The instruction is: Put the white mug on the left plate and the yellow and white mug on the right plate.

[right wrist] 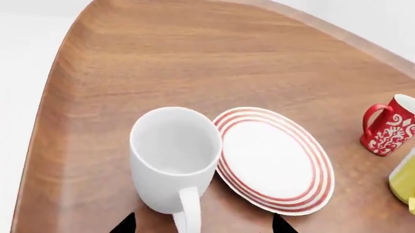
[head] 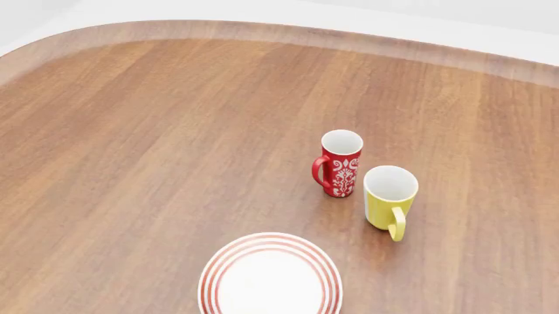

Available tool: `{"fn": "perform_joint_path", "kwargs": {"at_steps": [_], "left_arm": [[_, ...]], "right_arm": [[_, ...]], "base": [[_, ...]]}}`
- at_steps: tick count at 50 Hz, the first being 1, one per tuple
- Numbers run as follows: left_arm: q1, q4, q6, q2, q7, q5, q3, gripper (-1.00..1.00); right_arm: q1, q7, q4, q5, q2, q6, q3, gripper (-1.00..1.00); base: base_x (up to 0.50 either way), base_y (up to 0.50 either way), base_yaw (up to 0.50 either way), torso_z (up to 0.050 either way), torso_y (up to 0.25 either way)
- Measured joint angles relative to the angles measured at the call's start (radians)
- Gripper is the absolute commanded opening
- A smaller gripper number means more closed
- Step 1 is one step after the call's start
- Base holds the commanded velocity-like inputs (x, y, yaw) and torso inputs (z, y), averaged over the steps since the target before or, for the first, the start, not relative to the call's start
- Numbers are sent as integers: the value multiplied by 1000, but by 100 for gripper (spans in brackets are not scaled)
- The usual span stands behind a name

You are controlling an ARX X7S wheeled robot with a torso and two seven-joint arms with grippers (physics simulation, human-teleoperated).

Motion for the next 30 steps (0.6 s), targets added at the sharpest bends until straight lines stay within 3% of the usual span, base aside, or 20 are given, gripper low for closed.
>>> {"fn": "perform_joint_path", "kwargs": {"at_steps": [30], "left_arm": [[3,1,4,-11,-14,-24,-10,100]], "right_arm": [[156,-108,92,-4,8,44,-70,100]], "base": [[0,0,0,0,0]]}}
